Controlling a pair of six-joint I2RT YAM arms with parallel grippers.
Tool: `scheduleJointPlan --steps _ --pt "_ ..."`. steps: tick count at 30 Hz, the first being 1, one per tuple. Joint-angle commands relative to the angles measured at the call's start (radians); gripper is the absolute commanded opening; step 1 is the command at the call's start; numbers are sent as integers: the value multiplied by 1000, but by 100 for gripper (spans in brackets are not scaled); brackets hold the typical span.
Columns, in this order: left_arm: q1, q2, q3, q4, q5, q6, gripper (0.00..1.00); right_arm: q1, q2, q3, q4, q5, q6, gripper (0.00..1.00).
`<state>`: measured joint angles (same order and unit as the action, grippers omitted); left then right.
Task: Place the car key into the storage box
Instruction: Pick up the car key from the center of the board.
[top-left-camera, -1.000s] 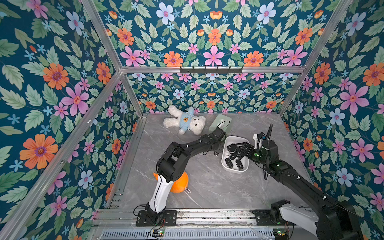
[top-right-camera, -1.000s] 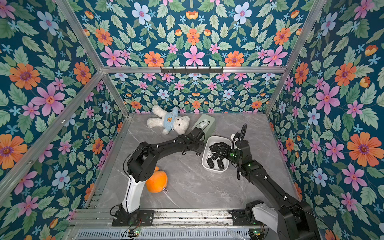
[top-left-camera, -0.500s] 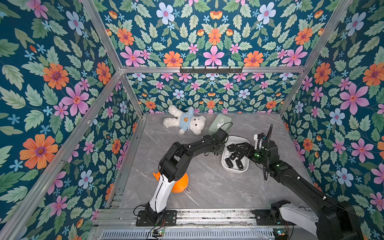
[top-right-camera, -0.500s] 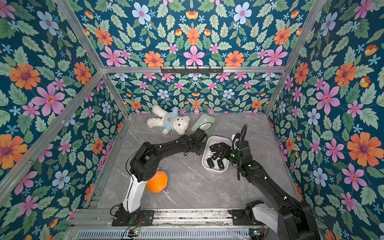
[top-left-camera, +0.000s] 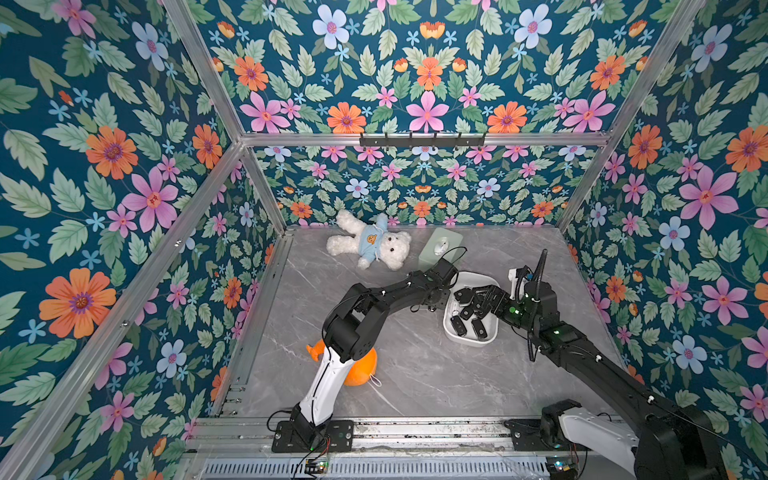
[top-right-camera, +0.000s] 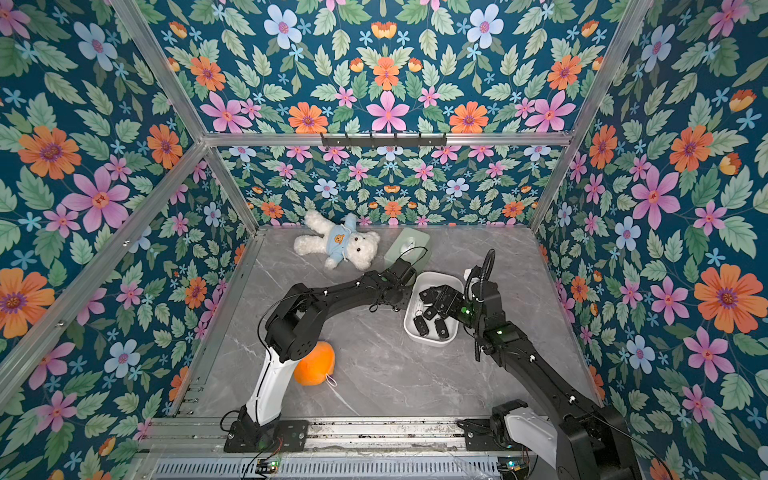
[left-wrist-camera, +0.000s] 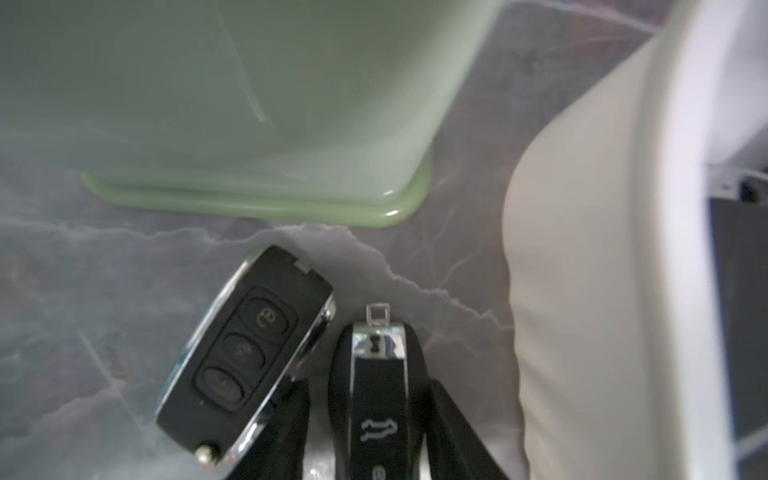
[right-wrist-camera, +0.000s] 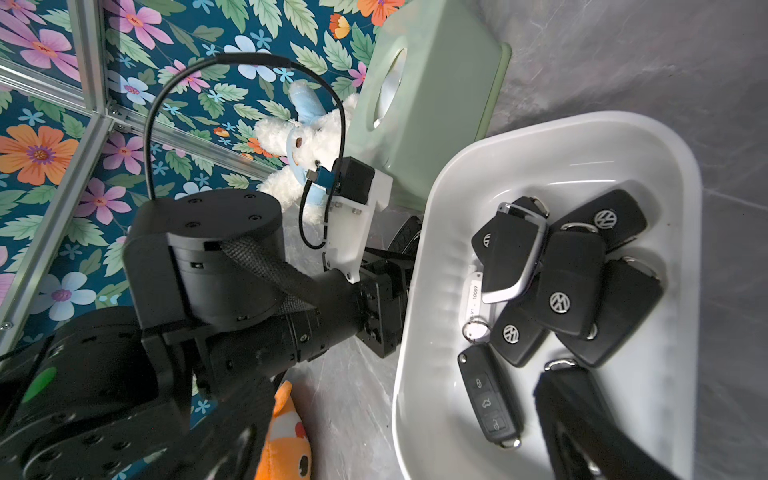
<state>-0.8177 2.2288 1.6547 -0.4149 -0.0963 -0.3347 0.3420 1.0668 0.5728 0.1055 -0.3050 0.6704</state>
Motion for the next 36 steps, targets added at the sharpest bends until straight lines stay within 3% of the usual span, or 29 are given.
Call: scheduleJointPlan --steps 1,13,31,36 --pt "0 15 -1 -33 9 9 42 0 -2 -4 16 10 -6 99" --pt "0 -16 -8 -23 -3 10 28 1 7 4 14 -2 0 99" --pt "1 -257 -112 63 -32 5 27 1 69 61 37 -36 43 99" --pt "1 -307 -136 79 10 -3 27 1 73 67 40 -18 59 99"
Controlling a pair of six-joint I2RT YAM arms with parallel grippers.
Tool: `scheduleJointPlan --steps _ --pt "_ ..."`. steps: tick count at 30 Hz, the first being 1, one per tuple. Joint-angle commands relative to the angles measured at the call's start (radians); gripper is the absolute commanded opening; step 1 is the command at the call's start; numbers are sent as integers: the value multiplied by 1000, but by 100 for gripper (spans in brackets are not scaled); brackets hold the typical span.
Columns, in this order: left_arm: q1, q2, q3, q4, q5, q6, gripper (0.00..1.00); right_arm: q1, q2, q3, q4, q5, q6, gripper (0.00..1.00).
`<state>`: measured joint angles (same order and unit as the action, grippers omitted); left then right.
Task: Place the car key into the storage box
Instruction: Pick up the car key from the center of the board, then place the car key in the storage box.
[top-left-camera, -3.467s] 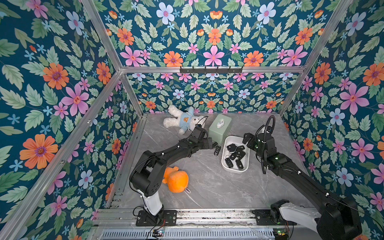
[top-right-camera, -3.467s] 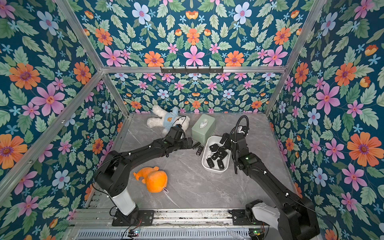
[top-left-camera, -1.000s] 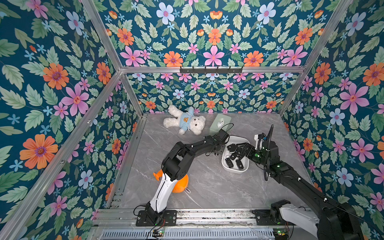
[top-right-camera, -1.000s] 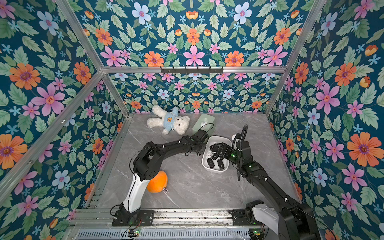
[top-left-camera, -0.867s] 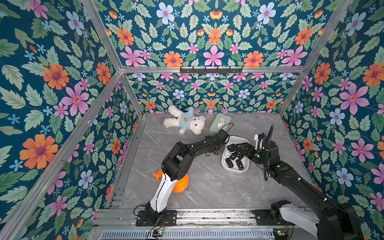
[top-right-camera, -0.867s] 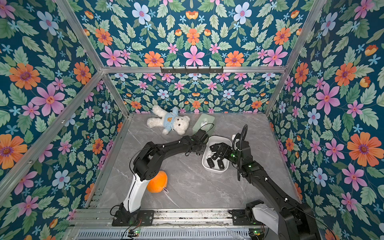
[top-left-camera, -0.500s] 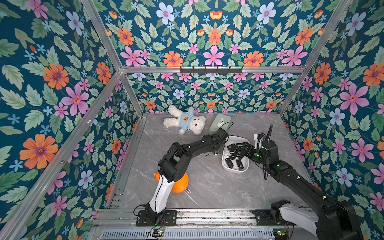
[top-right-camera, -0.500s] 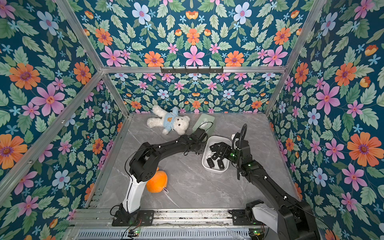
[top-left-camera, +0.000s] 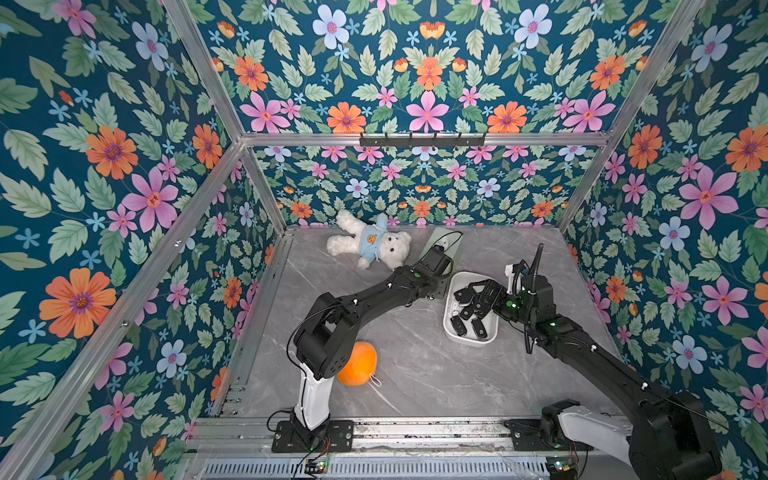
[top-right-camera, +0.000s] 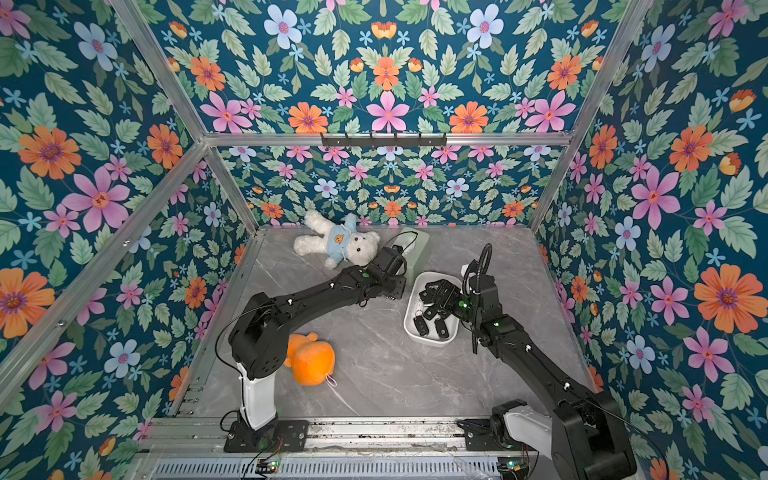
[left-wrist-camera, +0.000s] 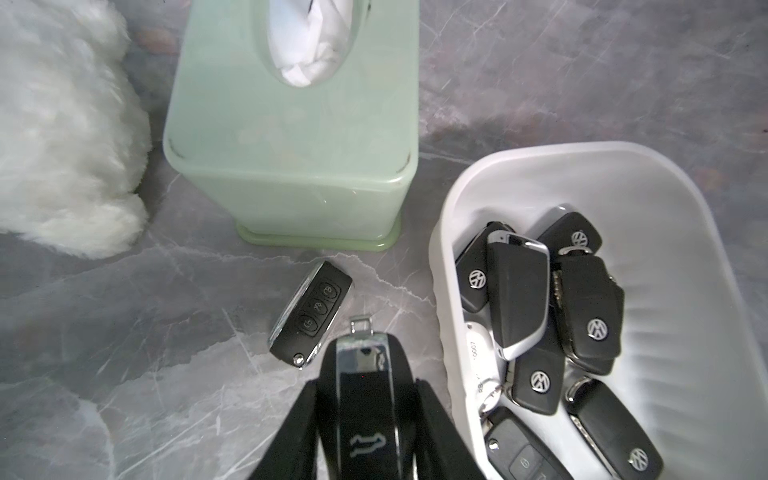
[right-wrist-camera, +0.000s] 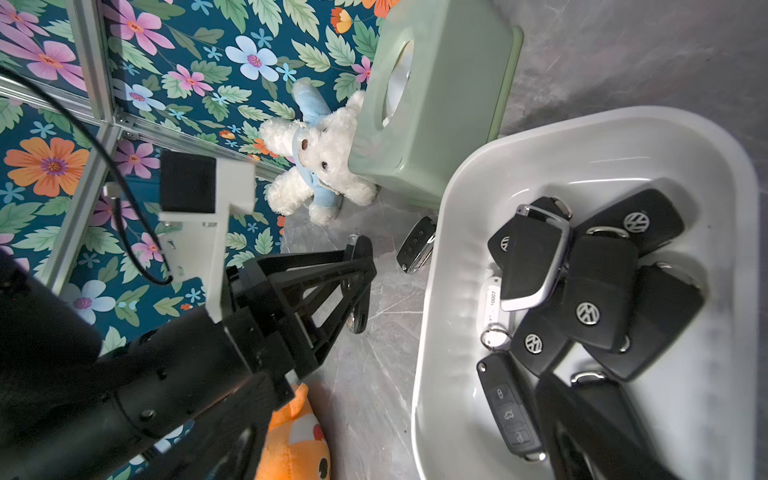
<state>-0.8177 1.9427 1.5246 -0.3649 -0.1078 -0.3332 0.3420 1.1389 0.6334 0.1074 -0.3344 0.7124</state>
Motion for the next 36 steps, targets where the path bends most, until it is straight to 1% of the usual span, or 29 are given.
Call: scheduleJointPlan --steps 1,7,10,16,24,30,36 --pt "1 -28 -14 37 41 -10 28 1 0 4 41 16 21 99" --pt "-12 -79 -84 104 134 -65 29 0 -14 -7 40 44 35 99" --pt "-32 -90 -110 132 157 -93 29 0 -28 -12 29 67 35 99" --pt "-84 -82 -133 165 158 -112 29 0 -61 -12 -13 106 11 99" --pt "-130 1 -83 151 150 -150 30 -1 -100 -30 -35 123 -5 99" --pt "-152 80 -37 129 91 -163 30 -11 -132 -57 -38 123 -7 99" --pt "-158 144 -3 100 56 -190 30 -23 -166 -77 -59 129 -15 99"
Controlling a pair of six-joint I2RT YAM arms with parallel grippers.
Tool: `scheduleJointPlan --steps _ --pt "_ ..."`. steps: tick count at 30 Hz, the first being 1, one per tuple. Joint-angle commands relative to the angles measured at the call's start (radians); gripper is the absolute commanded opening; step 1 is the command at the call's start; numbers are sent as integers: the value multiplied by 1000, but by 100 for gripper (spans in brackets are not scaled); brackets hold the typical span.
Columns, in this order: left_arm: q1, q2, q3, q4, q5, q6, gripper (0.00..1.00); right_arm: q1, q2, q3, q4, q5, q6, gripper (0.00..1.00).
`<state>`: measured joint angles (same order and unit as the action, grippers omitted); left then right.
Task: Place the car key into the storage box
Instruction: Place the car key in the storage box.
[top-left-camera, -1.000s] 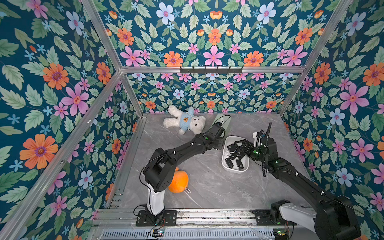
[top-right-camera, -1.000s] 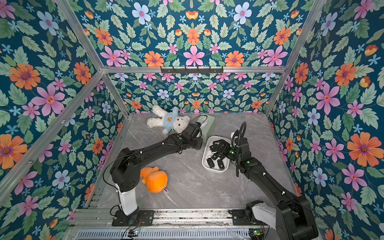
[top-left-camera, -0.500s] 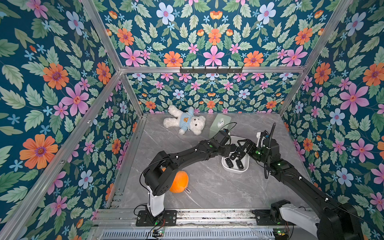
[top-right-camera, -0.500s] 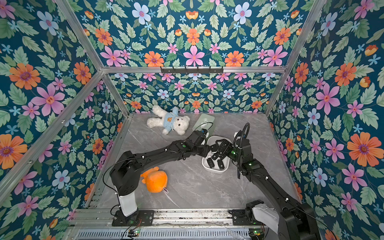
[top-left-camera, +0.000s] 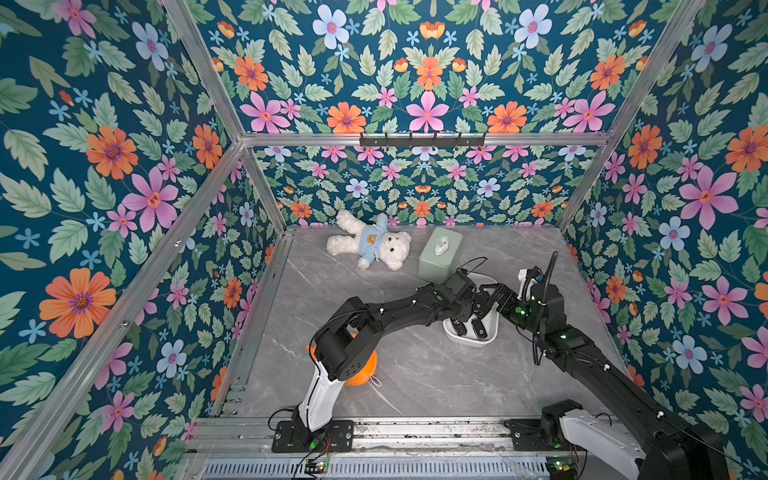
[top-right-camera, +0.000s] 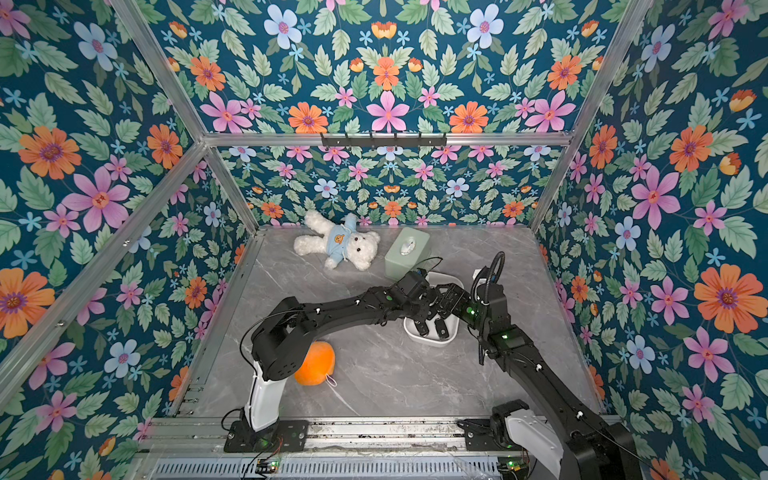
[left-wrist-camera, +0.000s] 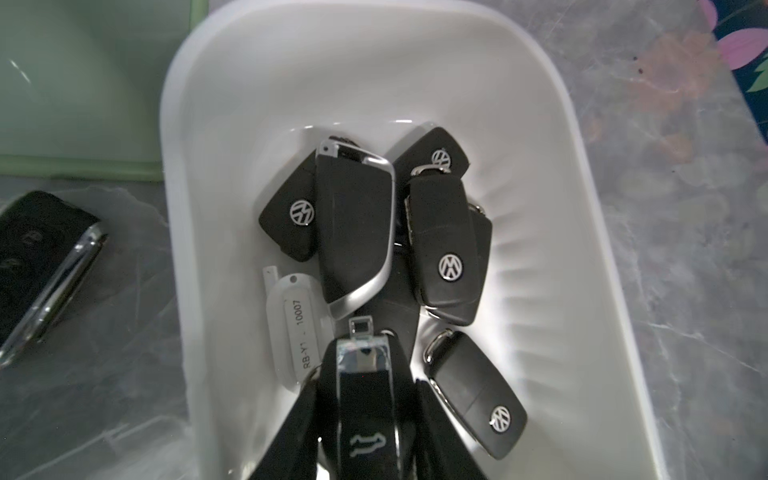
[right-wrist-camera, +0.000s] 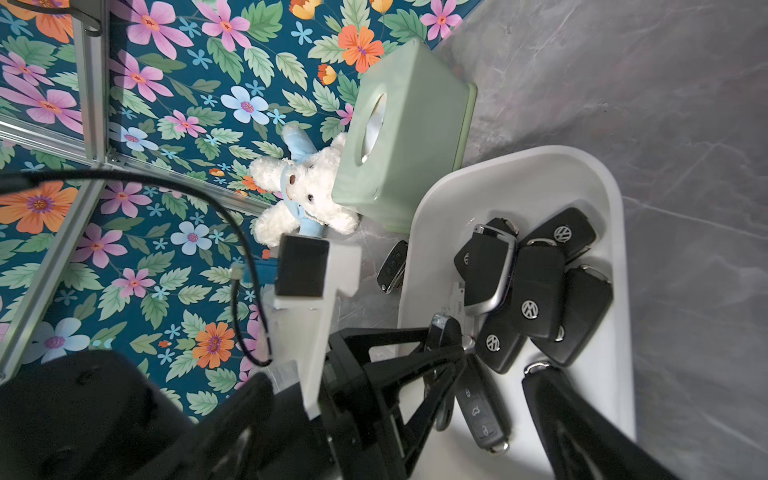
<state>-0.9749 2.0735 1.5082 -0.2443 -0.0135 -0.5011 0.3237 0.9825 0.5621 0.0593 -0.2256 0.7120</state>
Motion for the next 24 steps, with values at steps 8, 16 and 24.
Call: scheduleJointPlan --steps 8,16,24 --pt "-14 99 107 -90 -72 -35 32 -20 -54 -65 5 10 -11 99" --pt "-31 145 145 -123 -93 -53 35 -37 -85 -76 -20 7 -31 99" --pt "-33 114 161 -128 -97 -53 47 -40 -88 -51 -32 6 -34 99"
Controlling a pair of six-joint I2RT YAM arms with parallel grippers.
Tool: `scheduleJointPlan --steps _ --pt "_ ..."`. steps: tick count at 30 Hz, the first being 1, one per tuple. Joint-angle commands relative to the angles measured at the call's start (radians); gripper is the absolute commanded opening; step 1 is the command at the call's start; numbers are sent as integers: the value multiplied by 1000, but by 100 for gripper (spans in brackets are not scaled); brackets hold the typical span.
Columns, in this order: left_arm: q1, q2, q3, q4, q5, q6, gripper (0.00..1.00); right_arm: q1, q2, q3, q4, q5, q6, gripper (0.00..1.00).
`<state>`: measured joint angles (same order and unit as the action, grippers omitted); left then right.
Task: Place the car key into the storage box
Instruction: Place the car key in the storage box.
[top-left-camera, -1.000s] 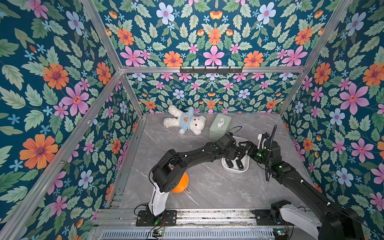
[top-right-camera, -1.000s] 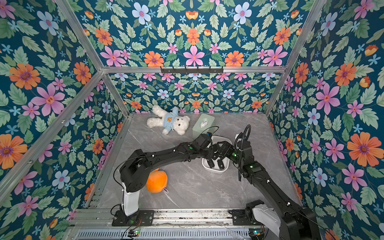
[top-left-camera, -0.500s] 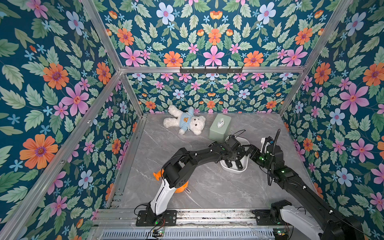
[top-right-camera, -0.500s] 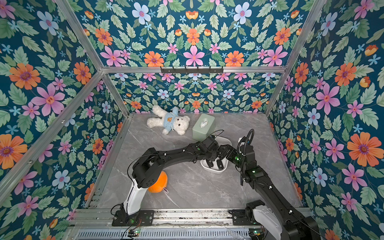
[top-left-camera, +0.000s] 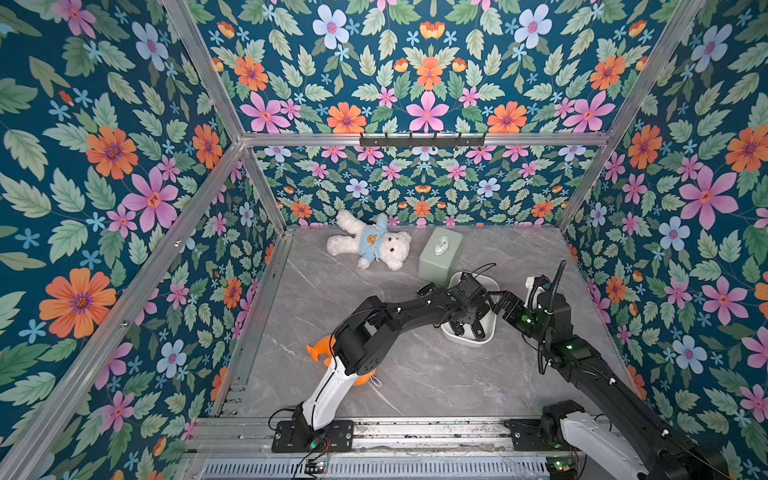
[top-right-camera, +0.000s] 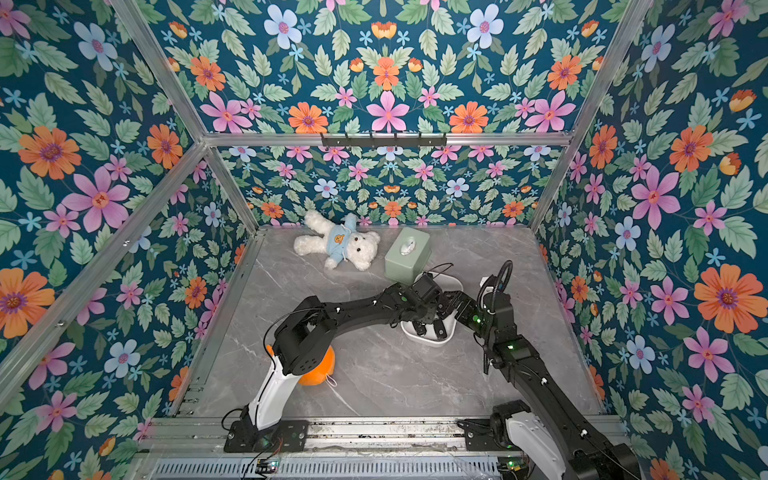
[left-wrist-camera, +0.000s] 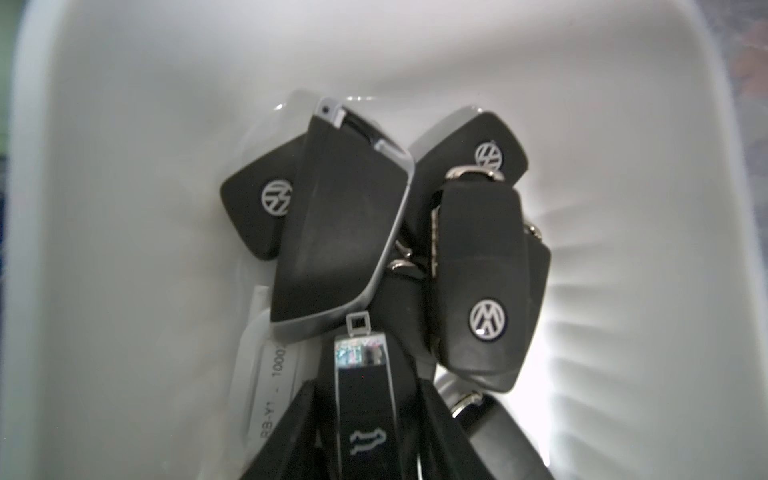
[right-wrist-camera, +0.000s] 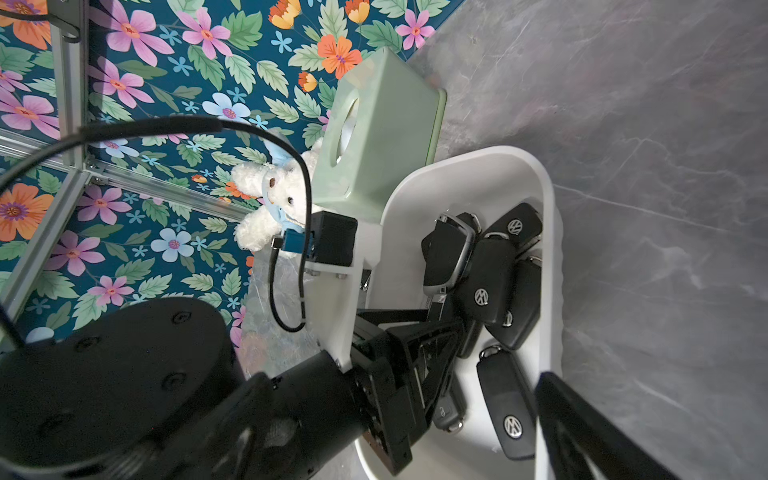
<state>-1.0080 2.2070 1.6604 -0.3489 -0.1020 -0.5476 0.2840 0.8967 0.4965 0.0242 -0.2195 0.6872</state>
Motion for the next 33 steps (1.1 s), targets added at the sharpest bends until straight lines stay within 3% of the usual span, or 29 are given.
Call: scheduleJointPlan --steps 1,5,12,16,21,26,31,33 --pt "0 -28 9 -21 -10 -8 50 -2 -2 19 2 2 -10 99" --pt "-1 -78 1 -4 -8 -13 57 0 10 44 10 -15 -6 99" --pt "7 -214 -95 76 -33 -19 60 0 95 101 44 -39 35 99" --pt "29 -307 -196 110 -71 -12 60 14 164 151 63 -55 65 99" --pt "84 -446 -385 194 -73 -36 64 112 272 272 -2 39 40 99" --pt "178 -569 -565 273 -41 -91 77 189 418 390 -21 63 50 95" --pt "278 -677 -703 315 -11 -117 97 283 574 551 -94 151 32 91" --pt "318 -712 -741 323 3 -123 99 313 629 607 -112 168 32 89"
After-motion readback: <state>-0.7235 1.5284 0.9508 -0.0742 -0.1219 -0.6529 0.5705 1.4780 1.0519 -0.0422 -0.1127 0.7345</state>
